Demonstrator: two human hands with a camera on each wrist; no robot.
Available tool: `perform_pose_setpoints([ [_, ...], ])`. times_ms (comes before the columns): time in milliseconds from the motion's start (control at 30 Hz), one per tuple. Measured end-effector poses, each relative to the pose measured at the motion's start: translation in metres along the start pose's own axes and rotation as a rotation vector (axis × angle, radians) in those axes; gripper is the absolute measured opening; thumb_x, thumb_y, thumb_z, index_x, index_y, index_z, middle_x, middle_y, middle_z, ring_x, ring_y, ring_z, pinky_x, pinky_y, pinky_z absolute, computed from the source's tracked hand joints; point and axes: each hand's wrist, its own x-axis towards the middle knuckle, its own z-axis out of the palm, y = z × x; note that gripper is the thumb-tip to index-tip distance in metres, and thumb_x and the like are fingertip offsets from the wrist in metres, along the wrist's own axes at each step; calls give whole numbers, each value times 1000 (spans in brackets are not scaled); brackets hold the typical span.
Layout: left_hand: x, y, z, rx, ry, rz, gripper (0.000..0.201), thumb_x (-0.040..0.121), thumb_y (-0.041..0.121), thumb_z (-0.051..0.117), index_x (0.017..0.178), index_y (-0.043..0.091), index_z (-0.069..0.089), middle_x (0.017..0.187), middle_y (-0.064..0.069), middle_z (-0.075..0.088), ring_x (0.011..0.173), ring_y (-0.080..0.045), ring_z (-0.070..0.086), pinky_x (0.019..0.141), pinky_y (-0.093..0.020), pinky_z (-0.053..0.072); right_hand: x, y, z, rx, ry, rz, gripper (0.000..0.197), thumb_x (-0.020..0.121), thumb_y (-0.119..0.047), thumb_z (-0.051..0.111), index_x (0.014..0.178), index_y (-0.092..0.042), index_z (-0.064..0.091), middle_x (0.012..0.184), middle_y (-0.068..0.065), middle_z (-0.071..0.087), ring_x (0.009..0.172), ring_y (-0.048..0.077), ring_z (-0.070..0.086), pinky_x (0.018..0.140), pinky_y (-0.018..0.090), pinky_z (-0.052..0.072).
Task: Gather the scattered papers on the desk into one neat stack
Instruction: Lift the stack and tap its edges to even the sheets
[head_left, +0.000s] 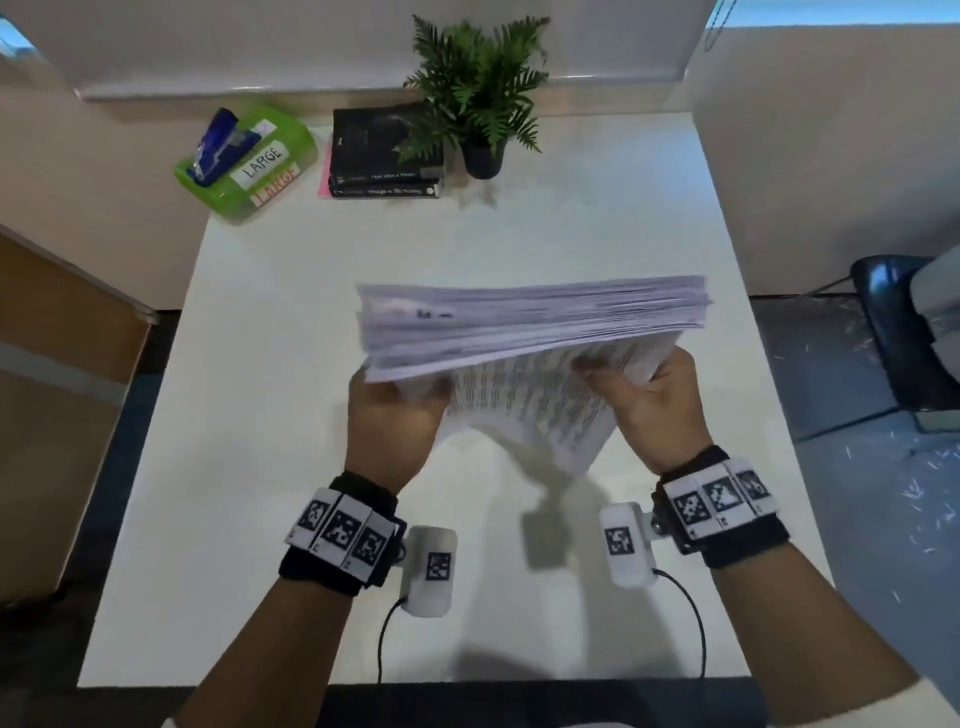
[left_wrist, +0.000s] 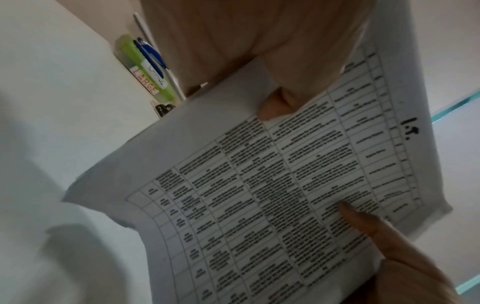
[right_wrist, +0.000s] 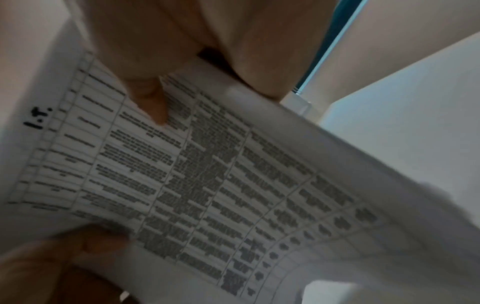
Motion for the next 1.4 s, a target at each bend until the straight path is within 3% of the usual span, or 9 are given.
perform_pose_setpoints([
  [100,-6,-4,1,367,132,446,23,87,3,64,108,10,60,103,4,70,100,-13,62,98,-28,47,-6,-2,10,12,87,-97,8,86,1,71,93,0,70,83,-7,73,83,11,70,71,26,57],
  [200,-12,0,6,45,181,235,20,81,0,60,101,2,54,96,10,59,91,0,56,87,-18,44,-12,14,10,9,140,-96,15,81,-12,71,90,0,67,77,-17,70,77,2,66,68,23,54],
  [333,-25,3,12,-354,189,-91,33,79,18,57,112,17,53,100,-8,66,93,-20,63,86,-36,49,-20,29,4,-20,104,-67,30,73,-19,69,102,-17,66,95,-12,73,92,15,70,81,33,53],
  [567,-11,14,16,-366,122,-106,61,78,18,61,135,7,44,123,-23,59,114,-34,58,98,-59,45,-15,21,23,49,238,-91,18,79,4,63,96,3,67,88,-6,72,89,10,68,83,27,51],
  [667,-9,13,16,-345,121,-133,70,81,14,64,145,6,35,126,-18,59,117,-32,58,103,-45,47,-24,19,25,29,277,-95,19,83,-2,64,97,9,61,88,10,65,89,10,65,83,28,51],
  [767,-14,17,28,-306,127,-110,53,90,-1,58,140,7,42,122,8,63,112,-7,60,96,-22,48,-32,19,35,30,310,-51,23,88,-12,64,110,-11,59,98,-7,68,95,10,66,82,30,55],
  [967,-21,30,51,-266,203,-102,26,99,6,49,124,13,52,100,15,62,87,2,60,78,-21,49,-30,9,54,-134,267,-116,31,95,0,57,109,-27,57,90,-24,66,78,-8,59,69,15,49],
  [1233,-21,21,3,-413,150,58,37,80,6,51,116,5,44,95,17,59,81,-4,54,72,-22,43,-34,-2,4,45,209,-244,31,84,-8,63,113,-11,55,106,-3,69,99,21,67,86,39,54],
  [1400,-35,5,13,-433,125,-108,47,76,16,50,122,13,49,98,-15,61,93,-24,56,83,-31,44,-43,23,7,23,223,-139,28,85,-2,61,110,-14,56,102,18,66,101,33,64,91,44,50],
])
